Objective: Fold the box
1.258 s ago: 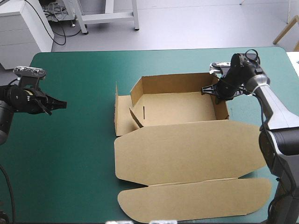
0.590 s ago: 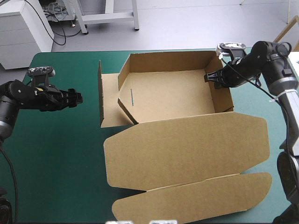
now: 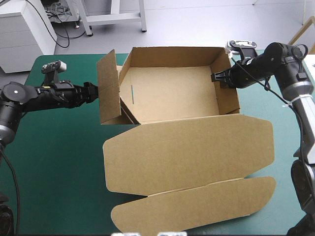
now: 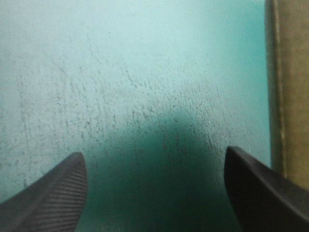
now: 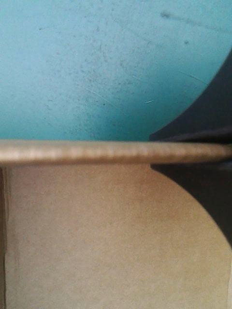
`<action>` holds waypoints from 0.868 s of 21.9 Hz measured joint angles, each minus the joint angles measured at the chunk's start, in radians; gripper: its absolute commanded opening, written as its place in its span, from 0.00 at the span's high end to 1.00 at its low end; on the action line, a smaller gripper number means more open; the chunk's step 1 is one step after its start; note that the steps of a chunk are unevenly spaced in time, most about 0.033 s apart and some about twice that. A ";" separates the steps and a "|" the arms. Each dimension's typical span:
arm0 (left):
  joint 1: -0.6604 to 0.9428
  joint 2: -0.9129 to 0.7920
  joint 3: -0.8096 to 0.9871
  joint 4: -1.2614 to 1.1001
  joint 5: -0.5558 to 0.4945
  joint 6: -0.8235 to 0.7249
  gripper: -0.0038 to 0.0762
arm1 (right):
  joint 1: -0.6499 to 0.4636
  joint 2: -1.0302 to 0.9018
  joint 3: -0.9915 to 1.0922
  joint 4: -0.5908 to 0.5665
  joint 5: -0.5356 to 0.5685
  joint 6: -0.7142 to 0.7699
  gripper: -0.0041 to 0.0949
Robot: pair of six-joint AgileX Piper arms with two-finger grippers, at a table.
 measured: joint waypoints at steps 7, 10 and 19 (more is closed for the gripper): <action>0.000 0.000 0.000 -0.027 0.076 0.059 0.27 | 0.085 0.094 0.000 -0.002 -0.122 0.011 0.98; 0.000 0.000 0.000 -0.029 0.111 0.067 0.27 | 0.125 0.139 0.000 -0.001 -0.159 0.026 0.98; 0.000 0.000 0.000 -0.037 0.175 0.069 0.27 | 0.236 0.207 0.000 0.005 -0.239 0.075 0.98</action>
